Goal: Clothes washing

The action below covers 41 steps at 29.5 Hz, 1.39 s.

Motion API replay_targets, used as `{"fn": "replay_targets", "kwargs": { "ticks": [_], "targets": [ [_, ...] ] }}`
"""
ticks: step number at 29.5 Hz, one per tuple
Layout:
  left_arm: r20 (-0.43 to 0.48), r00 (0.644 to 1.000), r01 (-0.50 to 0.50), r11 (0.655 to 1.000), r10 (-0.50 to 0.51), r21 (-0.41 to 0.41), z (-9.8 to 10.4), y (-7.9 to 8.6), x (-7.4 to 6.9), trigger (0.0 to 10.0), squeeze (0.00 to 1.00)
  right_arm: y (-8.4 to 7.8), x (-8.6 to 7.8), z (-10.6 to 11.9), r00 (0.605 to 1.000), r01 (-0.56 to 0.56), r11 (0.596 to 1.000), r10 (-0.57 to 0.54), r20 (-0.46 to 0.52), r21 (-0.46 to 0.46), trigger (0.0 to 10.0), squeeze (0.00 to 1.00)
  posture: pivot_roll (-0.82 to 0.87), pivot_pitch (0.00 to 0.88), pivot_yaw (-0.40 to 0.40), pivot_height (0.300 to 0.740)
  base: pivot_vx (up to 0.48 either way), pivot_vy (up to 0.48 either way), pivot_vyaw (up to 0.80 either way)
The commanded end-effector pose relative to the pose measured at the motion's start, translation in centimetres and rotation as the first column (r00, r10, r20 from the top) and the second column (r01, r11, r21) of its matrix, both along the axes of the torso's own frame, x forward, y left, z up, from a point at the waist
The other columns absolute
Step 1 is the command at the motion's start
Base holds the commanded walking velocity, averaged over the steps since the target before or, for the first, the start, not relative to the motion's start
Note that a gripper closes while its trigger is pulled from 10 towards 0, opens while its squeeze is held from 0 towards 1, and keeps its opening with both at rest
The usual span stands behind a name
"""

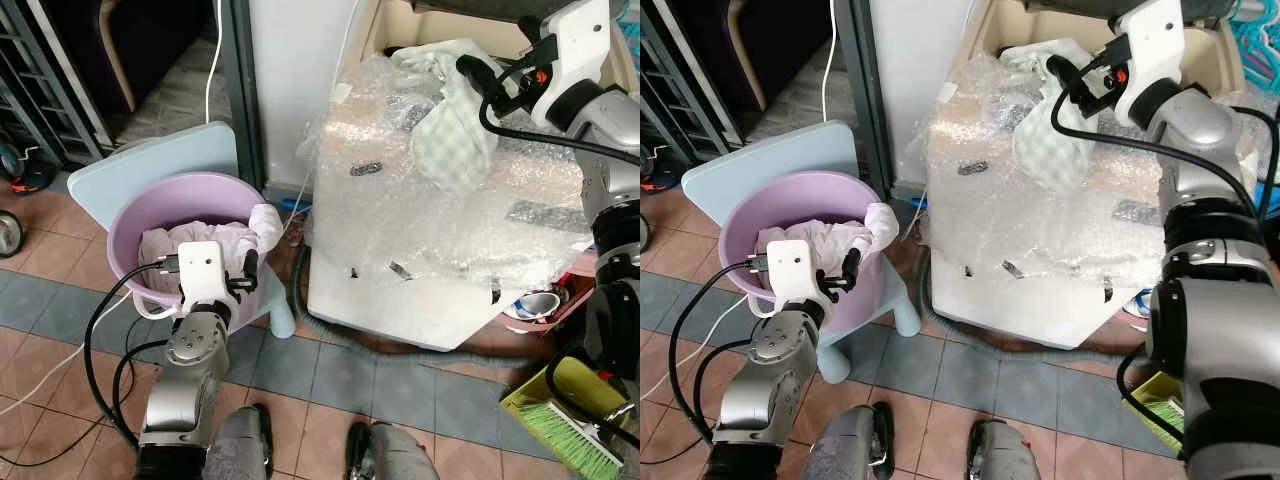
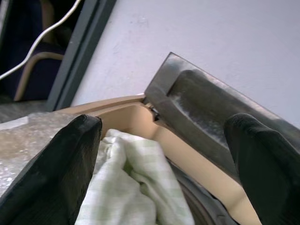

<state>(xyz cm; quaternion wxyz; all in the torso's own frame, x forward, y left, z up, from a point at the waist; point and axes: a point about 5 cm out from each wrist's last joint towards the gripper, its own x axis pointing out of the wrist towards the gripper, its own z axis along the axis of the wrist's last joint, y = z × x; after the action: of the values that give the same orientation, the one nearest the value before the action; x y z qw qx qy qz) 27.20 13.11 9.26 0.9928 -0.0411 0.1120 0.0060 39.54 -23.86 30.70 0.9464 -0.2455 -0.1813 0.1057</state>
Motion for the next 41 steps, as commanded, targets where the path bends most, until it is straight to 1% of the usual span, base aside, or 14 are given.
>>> {"fn": "replay_targets", "kwargs": {
  "ticks": [1, 4, 6, 8, 9, 14, 15, 16, 19, 20, 25, 33, 38, 41],
  "targets": [
    [0.001, 1.000, 0.009, 1.000, -0.009, -0.005, 0.0, -0.1, 0.0, 10.0, 0.00, -0.3, -0.2, 0.6, 1.000, 0.000, 1.000, -0.001, 0.028, 0.023, 10.0, 0.00, 0.04, 0.102, -0.013, 0.740, 0.000, 0.000, 0.00],
    [0.001, 1.000, 0.011, 1.000, -0.011, -0.003, 0.0, -0.1, 0.1, 10.0, 0.00, 0.2, -0.2, -0.1, 0.994, -0.100, 0.994, 0.101, -0.040, 0.037, 10.0, 0.00, 0.04, 0.101, -0.013, 0.740, 0.000, 0.000, 0.00],
    [0.000, 1.000, 0.012, 1.000, -0.012, -0.002, 0.0, -0.1, 0.1, 10.0, 0.00, 0.9, -0.2, -1.6, 0.970, -0.199, 0.980, 0.200, -0.137, 0.021, 10.0, 0.00, 0.04, 0.099, -0.011, 0.740, 0.000, 0.000, 0.00],
    [-0.002, 1.000, 0.014, 1.000, -0.014, -0.001, 0.0, -0.2, 0.2, 10.0, 0.00, 1.5, -0.5, -4.5, 0.930, -0.277, 0.957, 0.245, -0.273, -0.085, 10.0, 0.00, 0.04, 0.096, -0.010, 0.740, 0.000, 0.000, 0.00],
    [-0.002, 1.000, 0.014, 1.000, -0.014, -0.001, 0.0, -0.2, 0.2, 10.0, 0.00, 1.5, -0.5, -4.5, 0.930, -0.277, 0.957, 0.245, -0.273, -0.085, 10.0, 0.00, 0.04, 0.096, -0.010, 0.740, 0.000, 0.000, 0.00],
    [-0.005, 1.000, 0.019, 1.000, -0.019, -0.001, -0.1, -0.3, 0.3, 10.0, 0.00, 0.9, -0.5, -8.6, 0.891, -0.215, 0.959, 0.114, -0.440, -0.186, 10.0, 0.00, 0.04, 0.093, -0.010, 0.740, 0.000, 0.000, 0.00],
    [-0.005, 1.000, 0.019, 1.000, -0.019, -0.001, -0.1, -0.3, 0.3, 10.0, 0.00, 0.9, -0.5, -8.6, 0.891, -0.215, 0.959, 0.114, -0.440, -0.186, 10.0, 0.00, 0.04, 0.093, -0.010, 0.740, 0.000, 0.000, 0.00],
    [-0.005, 1.000, 0.018, 1.000, -0.018, 0.000, 0.0, -0.3, 0.4, 10.0, 0.00, 0.4, -0.3, -9.1, 0.890, -0.152, 0.965, 0.039, -0.454, -0.214, 10.0, 0.00, 0.04, 0.093, -0.010, 0.740, 0.000, 0.000, 0.00],
    [-0.005, 1.000, 0.014, 1.000, -0.014, 0.001, 0.0, -0.3, 0.4, 10.0, 0.00, -0.4, -0.1, -9.1, 0.897, -0.043, 0.973, -0.063, -0.438, -0.227, 10.0, 0.00, 0.04, 0.093, -0.011, 0.740, 0.000, 0.000, 0.00],
    [-0.006, 1.000, 0.011, 1.000, -0.011, 0.002, 0.0, -0.2, 0.3, 10.0, 0.00, -1.1, 0.2, -8.8, 0.898, 0.050, 0.968, -0.151, -0.414, -0.244, 10.0, 0.00, 0.05, 0.093, -0.012, 0.740, 0.000, 0.000, 0.00],
    [0.005, 1.000, 0.014, 1.000, -0.014, -0.003, 0.0, -0.2, 0.3, 10.0, 0.00, -1.7, 0.4, -8.1, 0.900, 0.146, 0.961, -0.227, -0.372, -0.234, 10.0, 0.00, 0.05, 0.095, -0.014, 0.740, 0.000, 0.000, 0.00],
    [0.033, 0.999, 0.016, 1.000, -0.015, -0.010, 0.3, -0.1, 0.1, 10.0, 0.00, 0.5, 0.5, -6.4, 0.973, 0.047, 0.997, -0.059, -0.224, -0.060, 10.0, 0.00, 0.04, 0.090, -0.012, 0.740, 0.100, 0.000, 0.00],
    [0.046, 0.999, 0.009, 1.000, -0.009, 0.002, 0.4, 0.5, 0.2, 10.0, 0.00, 2.1, -0.7, -7.5, 0.994, 0.001, 0.999, 0.004, -0.108, 0.043, 10.0, 0.00, 0.03, 0.085, 0.001, 0.740, 0.271, 0.000, 0.00],
    [0.045, 0.999, 0.016, 1.000, -0.017, 0.008, 0.4, 0.6, 0.3, 10.0, 0.00, 2.7, -1.3, -8.3, 0.995, -0.018, 0.998, 0.024, -0.096, 0.055, 10.0, 0.00, 0.03, 0.082, 0.015, 0.740, 0.292, 0.000, 0.00]
  ]
}}
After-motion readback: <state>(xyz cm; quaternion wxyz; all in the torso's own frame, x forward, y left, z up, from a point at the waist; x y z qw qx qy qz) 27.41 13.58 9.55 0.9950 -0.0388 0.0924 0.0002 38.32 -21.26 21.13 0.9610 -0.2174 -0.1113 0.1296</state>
